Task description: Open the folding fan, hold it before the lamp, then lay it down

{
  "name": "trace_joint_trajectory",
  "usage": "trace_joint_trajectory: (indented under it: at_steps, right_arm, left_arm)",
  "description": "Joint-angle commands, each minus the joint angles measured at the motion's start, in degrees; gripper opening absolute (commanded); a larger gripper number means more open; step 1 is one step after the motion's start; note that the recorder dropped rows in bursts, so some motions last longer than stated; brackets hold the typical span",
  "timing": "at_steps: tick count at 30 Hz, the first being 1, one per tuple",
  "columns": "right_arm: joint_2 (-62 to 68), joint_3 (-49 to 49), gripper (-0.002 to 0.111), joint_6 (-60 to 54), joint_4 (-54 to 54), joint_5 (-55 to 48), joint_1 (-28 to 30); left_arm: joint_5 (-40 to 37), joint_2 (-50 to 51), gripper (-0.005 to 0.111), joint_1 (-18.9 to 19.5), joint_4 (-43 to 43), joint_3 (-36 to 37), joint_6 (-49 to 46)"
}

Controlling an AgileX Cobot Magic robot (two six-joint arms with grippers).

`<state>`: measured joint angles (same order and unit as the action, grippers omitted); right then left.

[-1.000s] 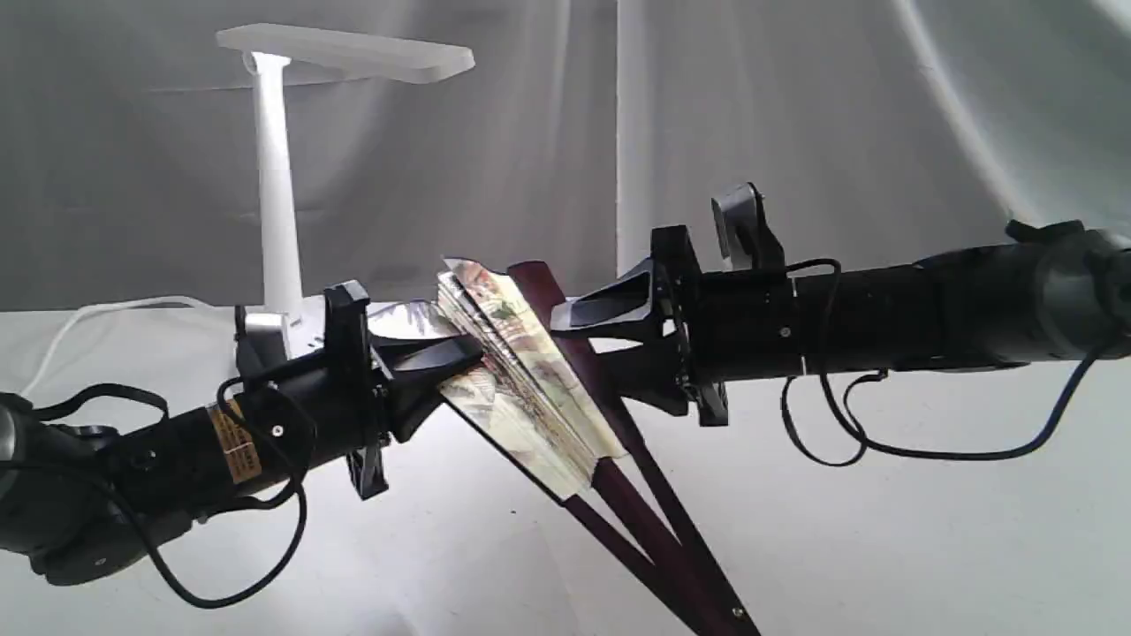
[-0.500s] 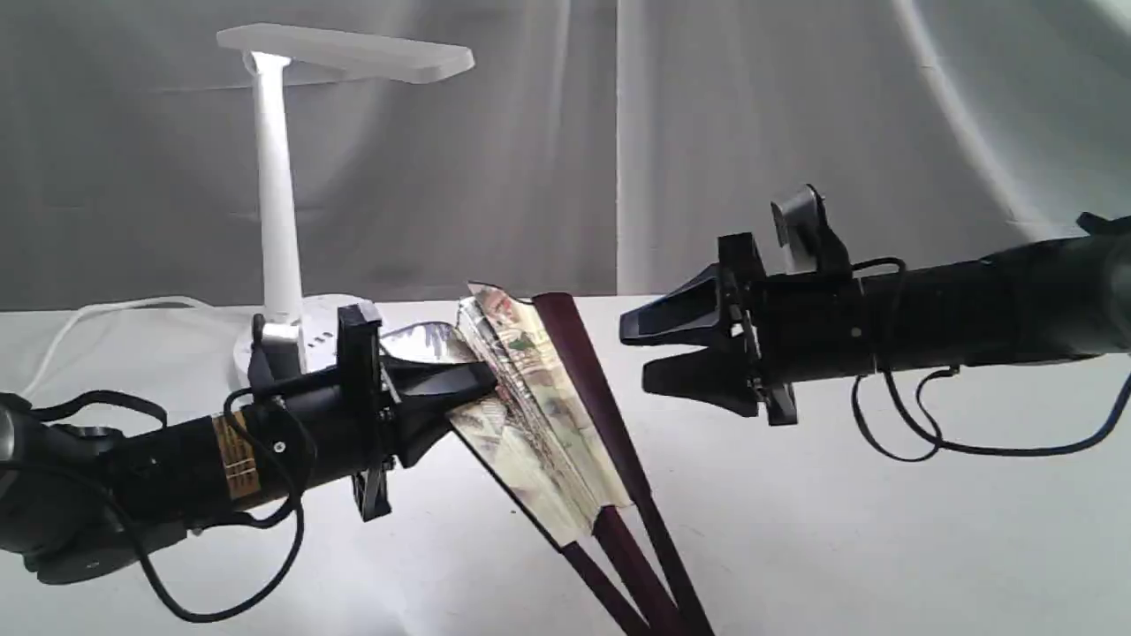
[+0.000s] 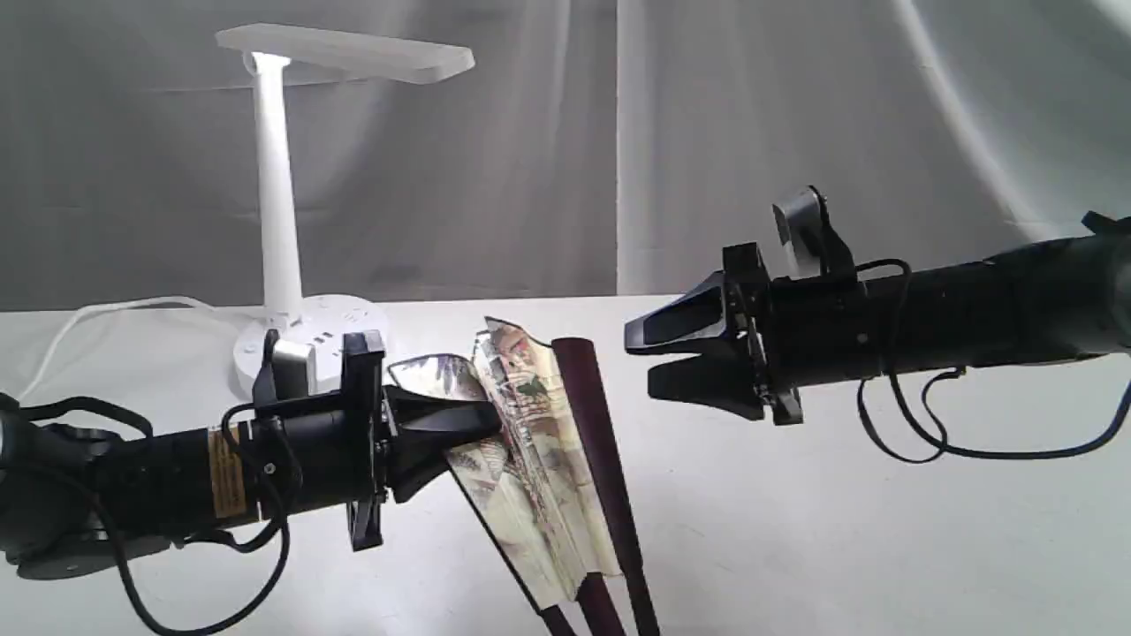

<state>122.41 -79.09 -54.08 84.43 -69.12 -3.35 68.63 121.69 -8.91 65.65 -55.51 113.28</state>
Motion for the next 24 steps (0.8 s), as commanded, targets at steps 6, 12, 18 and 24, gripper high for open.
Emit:
trace_joint_trajectory:
  at_steps: [6, 12, 18, 24]
  right_arm:
    - [-0.9, -0.4, 0.052, -0.9, -2.8, -0.8, -1.3]
    - [-0.9, -0.4, 0.052, -0.9, -2.5, -0.8, -1.9]
    - [-0.9, -0.4, 0.052, -0.7, -1.5, -0.8, -1.9]
    - [-0.9, -0.4, 0.052, -0.7, -1.5, -0.8, -2.2]
  left_arm:
    - [1.3, -0.3, 0.0, 0.0, -0.6, -1.2, 2.8]
    - [1.3, -0.3, 0.0, -0.2, -0.4, -2.9, 5.5]
    - [1.3, -0.4, 0.0, -2.0, -0.7, -3.5, 5.4]
    - [1.3, -1.6, 0.0, -2.5, 0.1, -3.5, 4.9]
